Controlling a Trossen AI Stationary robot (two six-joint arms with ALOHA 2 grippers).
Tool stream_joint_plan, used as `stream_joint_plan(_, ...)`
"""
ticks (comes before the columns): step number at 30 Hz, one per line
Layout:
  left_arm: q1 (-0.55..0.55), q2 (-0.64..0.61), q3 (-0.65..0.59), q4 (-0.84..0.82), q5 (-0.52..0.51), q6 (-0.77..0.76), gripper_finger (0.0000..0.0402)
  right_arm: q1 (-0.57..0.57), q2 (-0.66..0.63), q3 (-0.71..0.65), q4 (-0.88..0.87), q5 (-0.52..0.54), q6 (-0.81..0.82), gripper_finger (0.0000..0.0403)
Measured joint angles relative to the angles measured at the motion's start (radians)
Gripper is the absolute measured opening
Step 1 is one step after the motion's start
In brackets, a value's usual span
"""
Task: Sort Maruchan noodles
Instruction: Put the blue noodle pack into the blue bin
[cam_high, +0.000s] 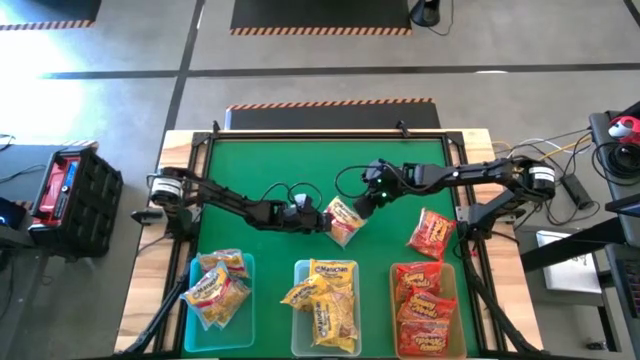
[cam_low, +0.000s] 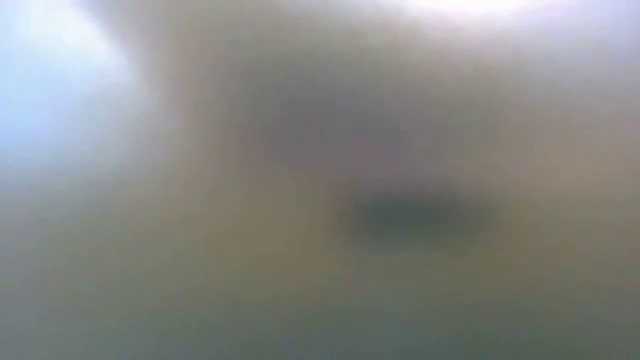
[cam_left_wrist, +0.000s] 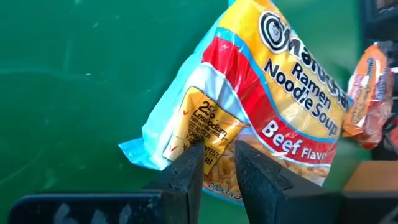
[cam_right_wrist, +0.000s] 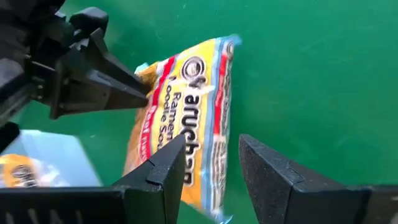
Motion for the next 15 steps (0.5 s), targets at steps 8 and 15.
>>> stream_joint_plan(8, 0.002, -0.004, 0.0, -0.051, 0.0, 0.007, 0.0076, -0.07, 0.049, 0.0, 0.095, -0.274, 0.06, 0.0173)
stream_joint_plan(15, 0.002, -0.003, -0.001, -0.079, -0.001, 0.015, 0.0076, -0.117, 0.122, 0.0, 0.103, -0.308, 0.049, 0.0223)
